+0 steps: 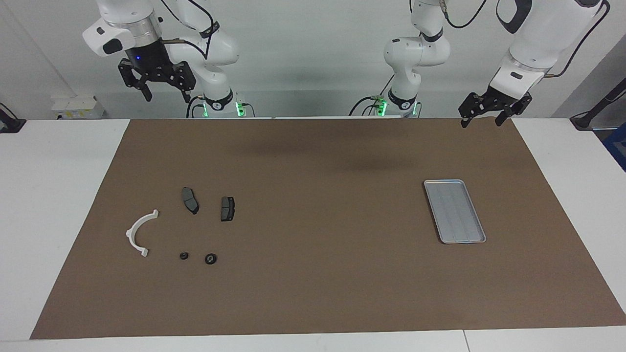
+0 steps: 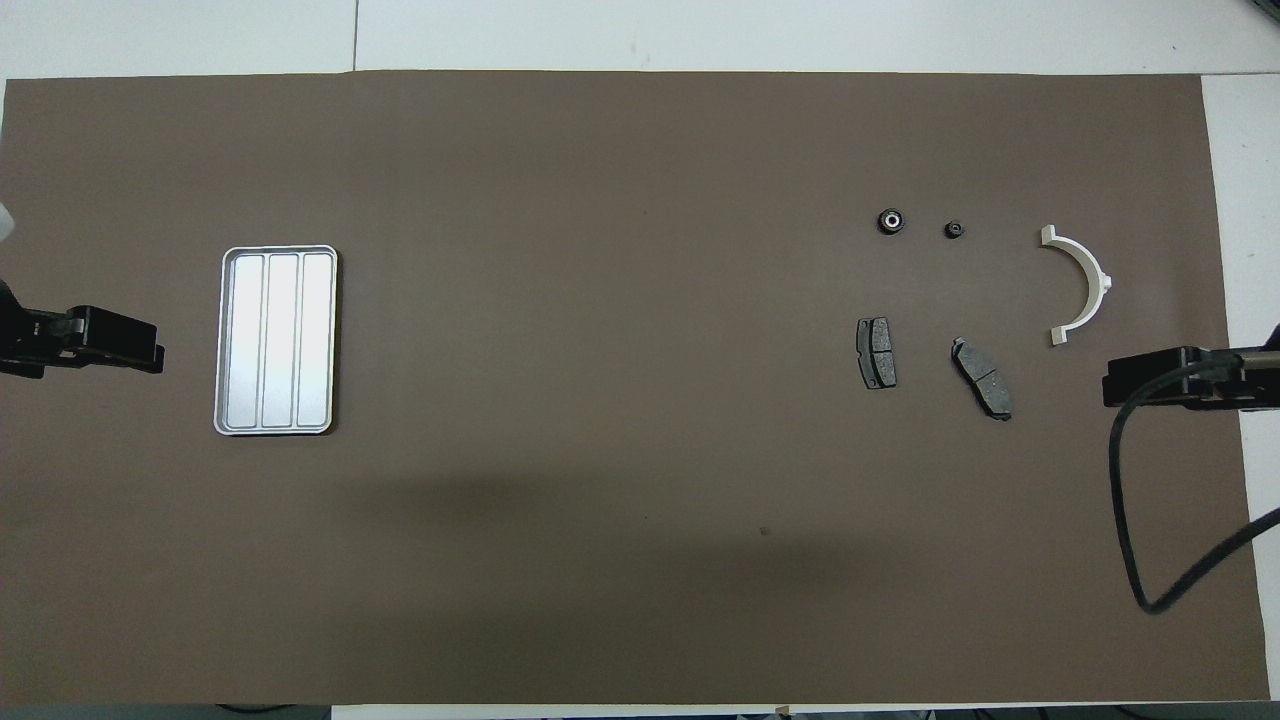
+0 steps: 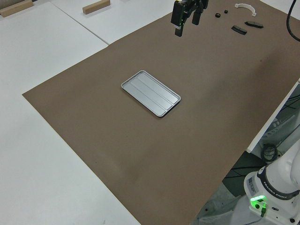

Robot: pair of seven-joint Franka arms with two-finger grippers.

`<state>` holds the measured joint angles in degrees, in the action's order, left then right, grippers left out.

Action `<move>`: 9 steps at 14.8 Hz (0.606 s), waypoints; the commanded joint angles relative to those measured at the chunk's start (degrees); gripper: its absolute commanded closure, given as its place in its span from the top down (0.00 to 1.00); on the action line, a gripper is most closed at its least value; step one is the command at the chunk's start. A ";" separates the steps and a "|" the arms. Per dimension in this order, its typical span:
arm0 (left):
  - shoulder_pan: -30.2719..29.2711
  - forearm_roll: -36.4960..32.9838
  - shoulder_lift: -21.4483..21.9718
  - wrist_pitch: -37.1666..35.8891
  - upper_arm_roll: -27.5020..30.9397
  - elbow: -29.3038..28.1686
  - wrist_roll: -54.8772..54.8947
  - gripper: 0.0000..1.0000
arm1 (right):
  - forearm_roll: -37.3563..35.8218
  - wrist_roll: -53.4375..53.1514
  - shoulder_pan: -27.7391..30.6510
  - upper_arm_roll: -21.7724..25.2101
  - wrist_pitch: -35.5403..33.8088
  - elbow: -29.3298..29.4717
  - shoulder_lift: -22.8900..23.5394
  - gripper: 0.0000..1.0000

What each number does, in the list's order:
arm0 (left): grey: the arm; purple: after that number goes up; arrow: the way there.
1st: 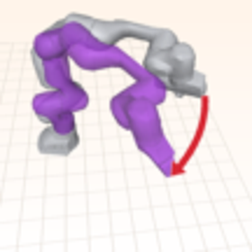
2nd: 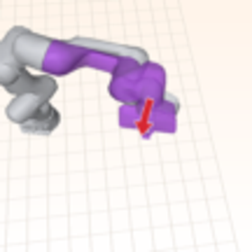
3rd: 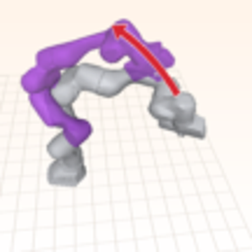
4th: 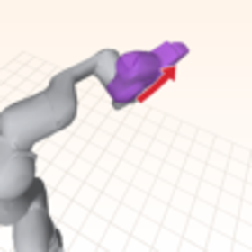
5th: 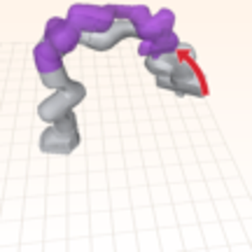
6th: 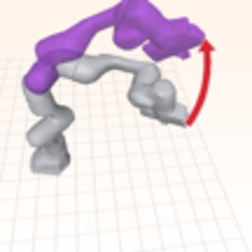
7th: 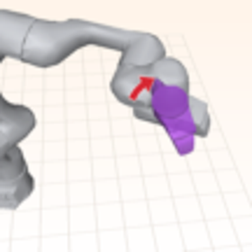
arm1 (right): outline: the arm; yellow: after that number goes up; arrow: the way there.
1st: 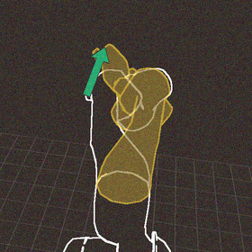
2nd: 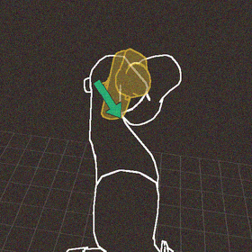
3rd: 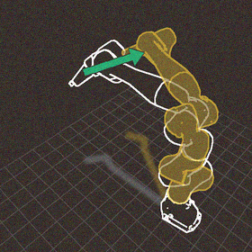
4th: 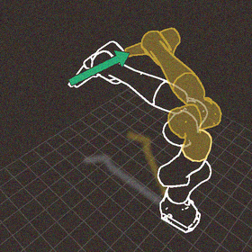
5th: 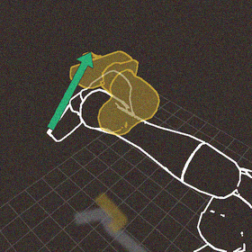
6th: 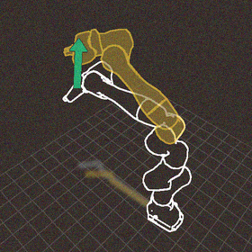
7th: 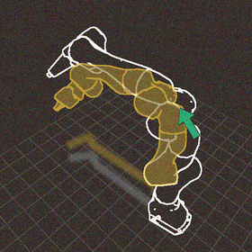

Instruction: Pick bearing gear from pile to tray

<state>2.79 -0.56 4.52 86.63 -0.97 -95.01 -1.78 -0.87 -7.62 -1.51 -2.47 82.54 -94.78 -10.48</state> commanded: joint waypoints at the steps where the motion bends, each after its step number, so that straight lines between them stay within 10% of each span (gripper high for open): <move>1: 0.55 0.65 1.98 -0.06 0.44 -2.02 -0.07 1.00 | 1.66 2.79 1.07 -0.34 2.79 -2.07 -0.95 1.00; 9: 0.46 0.65 1.98 -0.06 0.44 -2.02 -0.07 1.00 | 1.66 2.70 0.89 -0.25 17.20 -11.12 2.03 1.00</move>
<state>2.79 -0.56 4.53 86.63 -0.97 -95.01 -1.78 -0.87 -6.57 -1.47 -2.49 95.70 -102.88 -9.51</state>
